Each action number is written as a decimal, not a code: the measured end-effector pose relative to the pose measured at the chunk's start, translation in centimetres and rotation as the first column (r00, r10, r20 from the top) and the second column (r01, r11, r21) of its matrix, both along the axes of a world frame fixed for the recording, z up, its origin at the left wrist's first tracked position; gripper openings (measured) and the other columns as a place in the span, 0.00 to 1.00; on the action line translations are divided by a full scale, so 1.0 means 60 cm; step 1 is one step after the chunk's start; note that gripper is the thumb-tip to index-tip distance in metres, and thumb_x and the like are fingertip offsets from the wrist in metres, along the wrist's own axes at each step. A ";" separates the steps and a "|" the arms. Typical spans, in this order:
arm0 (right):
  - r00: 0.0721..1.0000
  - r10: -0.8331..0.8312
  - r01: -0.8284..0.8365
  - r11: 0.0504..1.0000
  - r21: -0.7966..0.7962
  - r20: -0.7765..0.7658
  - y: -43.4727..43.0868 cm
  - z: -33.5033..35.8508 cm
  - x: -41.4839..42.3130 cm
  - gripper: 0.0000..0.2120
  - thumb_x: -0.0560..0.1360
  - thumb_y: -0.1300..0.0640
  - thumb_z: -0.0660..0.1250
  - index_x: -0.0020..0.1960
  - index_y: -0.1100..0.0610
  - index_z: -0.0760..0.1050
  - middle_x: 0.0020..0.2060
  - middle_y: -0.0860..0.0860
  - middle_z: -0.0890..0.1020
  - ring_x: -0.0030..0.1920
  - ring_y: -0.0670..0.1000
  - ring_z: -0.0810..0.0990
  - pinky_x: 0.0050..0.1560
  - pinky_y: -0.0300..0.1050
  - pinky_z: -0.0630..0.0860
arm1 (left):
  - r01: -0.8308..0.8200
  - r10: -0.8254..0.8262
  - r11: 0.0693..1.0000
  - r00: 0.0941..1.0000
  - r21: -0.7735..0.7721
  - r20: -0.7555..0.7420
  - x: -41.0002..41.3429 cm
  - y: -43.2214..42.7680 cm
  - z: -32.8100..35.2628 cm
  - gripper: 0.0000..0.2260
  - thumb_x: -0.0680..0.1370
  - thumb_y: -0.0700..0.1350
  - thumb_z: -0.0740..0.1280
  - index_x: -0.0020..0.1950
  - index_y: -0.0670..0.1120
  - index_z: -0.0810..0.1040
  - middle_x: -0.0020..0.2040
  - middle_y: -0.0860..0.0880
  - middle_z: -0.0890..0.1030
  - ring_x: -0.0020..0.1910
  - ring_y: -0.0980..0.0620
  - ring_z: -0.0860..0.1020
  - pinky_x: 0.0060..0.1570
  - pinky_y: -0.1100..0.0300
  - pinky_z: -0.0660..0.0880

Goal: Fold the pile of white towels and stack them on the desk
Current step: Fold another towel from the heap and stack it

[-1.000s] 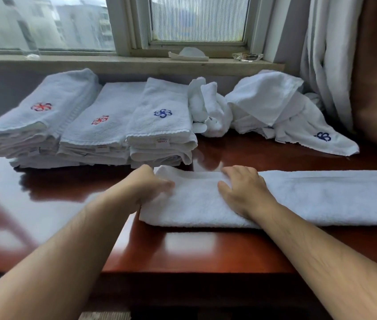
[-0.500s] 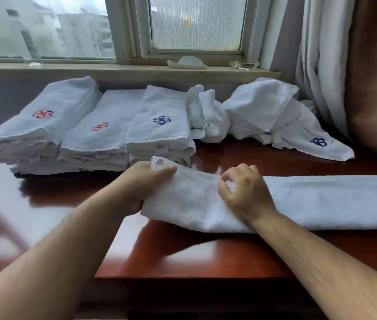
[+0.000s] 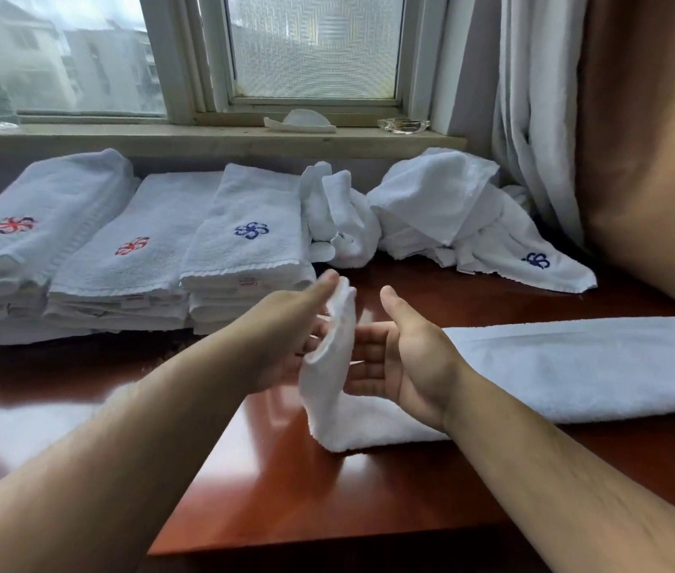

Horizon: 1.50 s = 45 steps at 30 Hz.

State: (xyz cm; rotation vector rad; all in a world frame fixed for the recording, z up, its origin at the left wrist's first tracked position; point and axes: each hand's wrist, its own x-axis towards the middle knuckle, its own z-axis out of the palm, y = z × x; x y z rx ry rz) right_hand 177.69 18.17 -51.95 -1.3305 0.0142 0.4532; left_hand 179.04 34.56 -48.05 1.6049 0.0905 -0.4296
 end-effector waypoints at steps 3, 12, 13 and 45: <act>0.999 0.024 -0.021 0.991 0.131 -0.023 -0.018 -0.006 0.000 0.45 0.78 0.27 0.46 0.65 0.64 0.80 0.60 0.62 0.83 0.63 0.61 0.81 0.65 0.57 0.76 | 0.022 -0.023 0.998 1.000 -0.062 -0.005 0.006 0.002 -0.010 0.21 0.84 0.55 0.58 0.61 0.39 0.79 0.45 0.42 0.81 0.39 0.47 0.78 0.40 0.56 0.74; 0.983 0.179 -0.181 0.964 0.197 0.027 -0.031 -0.023 -0.005 0.47 0.79 0.27 0.41 0.69 0.64 0.76 0.64 0.64 0.80 0.67 0.62 0.78 0.73 0.60 0.68 | 0.059 -0.073 0.985 0.994 0.165 0.078 -0.004 -0.010 -0.033 0.19 0.78 0.60 0.69 0.51 0.44 0.81 0.42 0.49 0.78 0.34 0.54 0.75 0.32 0.61 0.73; 0.981 0.190 -0.195 0.965 0.176 0.040 -0.030 -0.023 -0.007 0.47 0.79 0.27 0.41 0.69 0.64 0.76 0.64 0.64 0.80 0.68 0.63 0.77 0.74 0.61 0.67 | 0.067 -0.081 0.979 0.995 0.192 0.066 -0.003 -0.011 -0.031 0.21 0.77 0.62 0.69 0.50 0.44 0.82 0.41 0.49 0.77 0.34 0.53 0.75 0.32 0.61 0.73; 0.936 -0.336 0.352 0.899 -0.262 0.104 -0.129 0.014 0.026 0.17 0.79 0.52 0.68 0.55 0.66 0.81 0.49 0.61 0.87 0.49 0.61 0.87 0.51 0.57 0.84 | 0.087 -0.026 0.987 0.912 -0.132 0.409 0.019 -0.037 -0.100 0.15 0.73 0.52 0.60 0.48 0.53 0.86 0.48 0.50 0.86 0.49 0.53 0.82 0.48 0.58 0.75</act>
